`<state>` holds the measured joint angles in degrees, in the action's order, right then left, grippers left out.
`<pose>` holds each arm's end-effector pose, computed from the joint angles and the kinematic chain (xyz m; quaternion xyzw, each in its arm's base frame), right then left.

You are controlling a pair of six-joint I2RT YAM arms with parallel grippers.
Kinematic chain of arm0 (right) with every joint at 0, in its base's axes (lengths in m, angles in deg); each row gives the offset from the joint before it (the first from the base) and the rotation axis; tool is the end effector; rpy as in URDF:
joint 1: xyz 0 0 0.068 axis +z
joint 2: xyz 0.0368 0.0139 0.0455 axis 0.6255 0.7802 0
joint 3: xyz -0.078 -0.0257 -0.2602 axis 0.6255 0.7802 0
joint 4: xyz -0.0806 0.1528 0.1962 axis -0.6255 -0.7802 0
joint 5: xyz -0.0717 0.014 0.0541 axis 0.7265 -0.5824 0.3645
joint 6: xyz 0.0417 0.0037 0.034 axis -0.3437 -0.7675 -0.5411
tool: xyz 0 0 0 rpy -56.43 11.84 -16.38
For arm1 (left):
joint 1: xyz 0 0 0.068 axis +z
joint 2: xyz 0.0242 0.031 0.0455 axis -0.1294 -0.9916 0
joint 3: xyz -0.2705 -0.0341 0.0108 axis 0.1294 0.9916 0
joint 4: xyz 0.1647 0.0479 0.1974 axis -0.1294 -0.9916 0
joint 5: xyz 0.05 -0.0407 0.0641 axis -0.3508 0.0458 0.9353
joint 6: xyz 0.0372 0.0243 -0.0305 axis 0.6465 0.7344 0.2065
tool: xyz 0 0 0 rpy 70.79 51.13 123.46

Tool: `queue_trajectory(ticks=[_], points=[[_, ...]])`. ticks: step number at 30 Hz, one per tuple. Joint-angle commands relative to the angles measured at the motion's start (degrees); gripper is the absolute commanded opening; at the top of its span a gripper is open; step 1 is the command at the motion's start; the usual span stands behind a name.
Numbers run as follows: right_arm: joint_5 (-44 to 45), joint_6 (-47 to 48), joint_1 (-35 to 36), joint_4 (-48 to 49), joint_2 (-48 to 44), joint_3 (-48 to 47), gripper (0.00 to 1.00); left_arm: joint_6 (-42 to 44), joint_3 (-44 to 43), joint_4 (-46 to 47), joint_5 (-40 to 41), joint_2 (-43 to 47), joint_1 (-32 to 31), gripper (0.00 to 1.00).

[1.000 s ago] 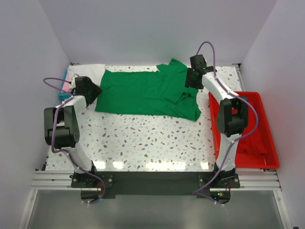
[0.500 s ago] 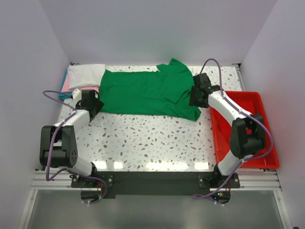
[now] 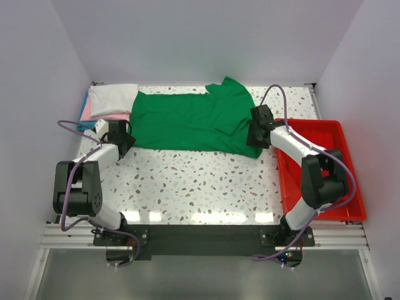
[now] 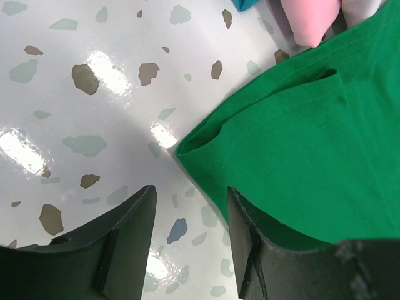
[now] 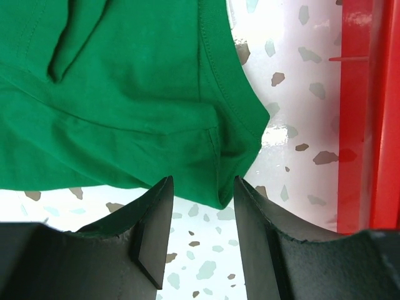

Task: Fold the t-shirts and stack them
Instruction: Fold the tshirt

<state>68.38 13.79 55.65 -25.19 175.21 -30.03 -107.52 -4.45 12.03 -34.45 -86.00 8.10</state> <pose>0.3287 0.0910 0.2129 0.1081 0.9510 -0.0115 0.2896 0.3014 0.0156 0.1702 -0.4715 0.7947 -0.0088 0.3821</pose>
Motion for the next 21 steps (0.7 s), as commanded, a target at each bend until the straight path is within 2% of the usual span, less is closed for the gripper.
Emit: queue_trajectory(ticks=[1,15,21], points=[[-0.38,-1.66,0.12,3.48,0.56,0.81,0.46,0.26,-0.14,3.56,1.52,-0.7,-0.14,0.53],[-0.55,-1.75,0.12,4.1,2.49,1.16,0.44,-0.27,-1.28,6.01,0.03,-5.71,-0.14,0.4],[-1.34,-2.28,0.12,4.98,2.49,2.04,0.44,-0.45,-1.46,6.2,-0.06,-5.97,-0.14,0.26]])
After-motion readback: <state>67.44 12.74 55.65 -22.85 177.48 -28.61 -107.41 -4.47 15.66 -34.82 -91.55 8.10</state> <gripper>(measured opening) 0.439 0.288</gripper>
